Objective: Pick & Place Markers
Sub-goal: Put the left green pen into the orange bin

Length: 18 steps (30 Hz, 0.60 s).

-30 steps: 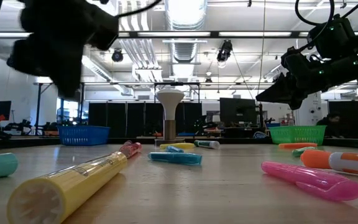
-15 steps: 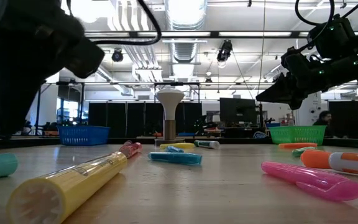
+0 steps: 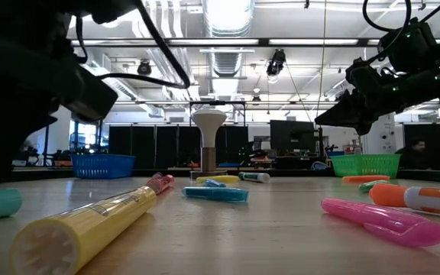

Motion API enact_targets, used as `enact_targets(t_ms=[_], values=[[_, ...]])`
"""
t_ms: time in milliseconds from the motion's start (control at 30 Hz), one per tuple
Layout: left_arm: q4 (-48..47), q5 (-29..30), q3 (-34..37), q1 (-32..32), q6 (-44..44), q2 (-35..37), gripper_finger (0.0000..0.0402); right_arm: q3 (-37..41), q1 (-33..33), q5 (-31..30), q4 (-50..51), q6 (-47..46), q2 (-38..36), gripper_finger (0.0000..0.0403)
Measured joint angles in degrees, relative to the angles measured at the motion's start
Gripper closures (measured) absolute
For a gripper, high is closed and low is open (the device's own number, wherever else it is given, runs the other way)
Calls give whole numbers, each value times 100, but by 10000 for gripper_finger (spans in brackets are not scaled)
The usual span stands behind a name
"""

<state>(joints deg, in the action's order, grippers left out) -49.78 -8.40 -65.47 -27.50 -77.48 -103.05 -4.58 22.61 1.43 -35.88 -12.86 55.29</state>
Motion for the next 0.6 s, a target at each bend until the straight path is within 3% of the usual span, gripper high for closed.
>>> enact_targets(t_ms=[200,467,600], values=[[-29,-54,24,-38,-213,-117,320,0,0,0,0,0,0,394],[-32,-61,59,-37,-319,-82,386,0,0,0,0,0,0,394],[-140,-55,33,52,-300,40,385,0,2,0,-2,0,0,394]])
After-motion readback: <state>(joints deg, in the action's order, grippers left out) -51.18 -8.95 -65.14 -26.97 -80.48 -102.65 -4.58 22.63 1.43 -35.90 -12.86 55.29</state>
